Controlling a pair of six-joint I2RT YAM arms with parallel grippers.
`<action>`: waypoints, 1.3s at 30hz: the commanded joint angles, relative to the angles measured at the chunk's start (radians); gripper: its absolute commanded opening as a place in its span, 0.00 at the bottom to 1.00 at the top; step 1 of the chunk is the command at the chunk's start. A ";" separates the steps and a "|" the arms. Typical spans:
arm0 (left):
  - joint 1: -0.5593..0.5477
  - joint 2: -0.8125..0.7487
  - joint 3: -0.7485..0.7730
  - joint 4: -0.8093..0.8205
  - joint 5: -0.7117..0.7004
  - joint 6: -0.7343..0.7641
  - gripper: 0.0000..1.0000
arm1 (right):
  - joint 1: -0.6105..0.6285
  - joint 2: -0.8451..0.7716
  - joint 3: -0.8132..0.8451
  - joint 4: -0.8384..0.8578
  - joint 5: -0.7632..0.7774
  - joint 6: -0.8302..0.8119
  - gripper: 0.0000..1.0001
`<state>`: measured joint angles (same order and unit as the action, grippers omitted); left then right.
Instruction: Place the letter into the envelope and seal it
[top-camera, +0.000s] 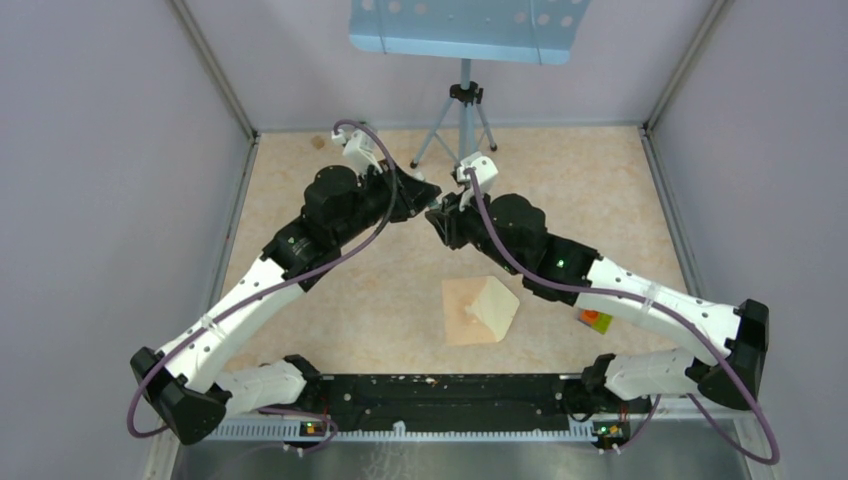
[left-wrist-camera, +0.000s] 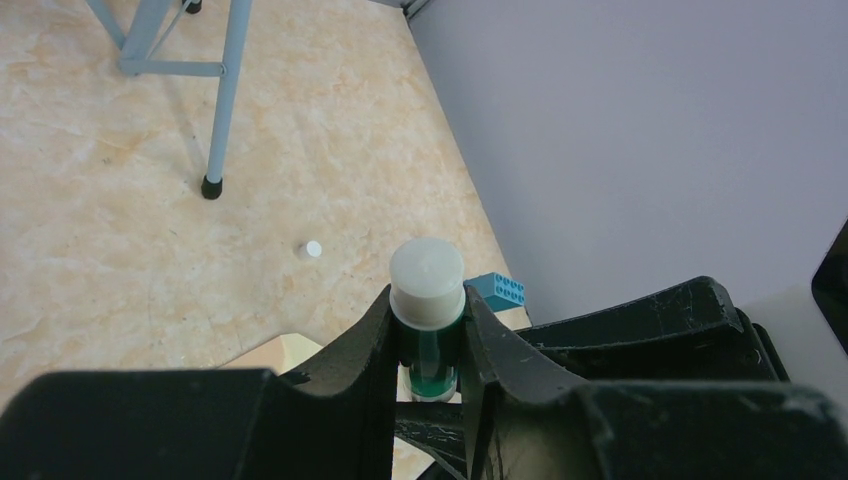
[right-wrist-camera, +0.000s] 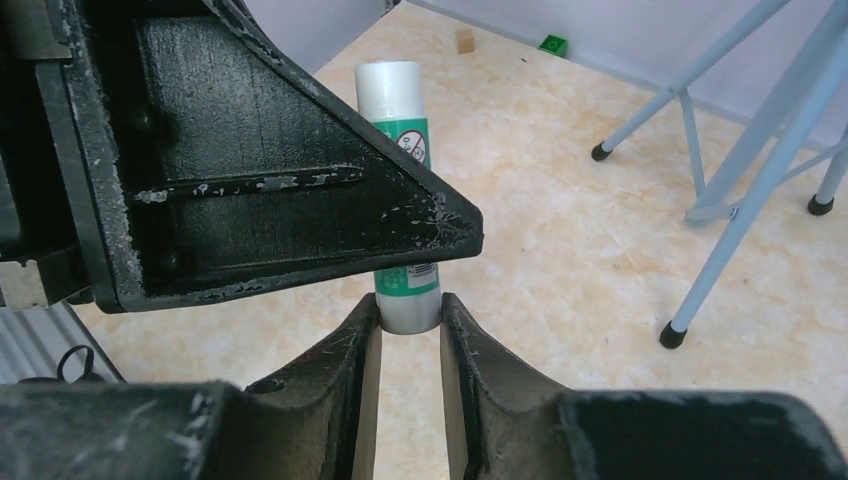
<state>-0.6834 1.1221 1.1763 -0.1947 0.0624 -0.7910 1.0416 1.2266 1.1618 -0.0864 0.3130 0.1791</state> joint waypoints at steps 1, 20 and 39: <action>-0.001 -0.005 0.033 0.030 0.017 0.004 0.00 | 0.004 0.001 0.068 0.015 0.001 0.026 0.20; -0.001 -0.189 -0.158 0.417 0.326 0.201 0.00 | -0.327 -0.023 -0.139 0.640 -1.048 0.681 0.11; 0.002 -0.054 0.028 0.058 -0.045 0.027 0.00 | -0.083 -0.174 -0.047 0.013 -0.103 0.045 0.58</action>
<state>-0.6830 1.0302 1.1336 -0.0578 0.0994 -0.6891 0.8642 1.0508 1.0443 0.0273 -0.1360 0.4286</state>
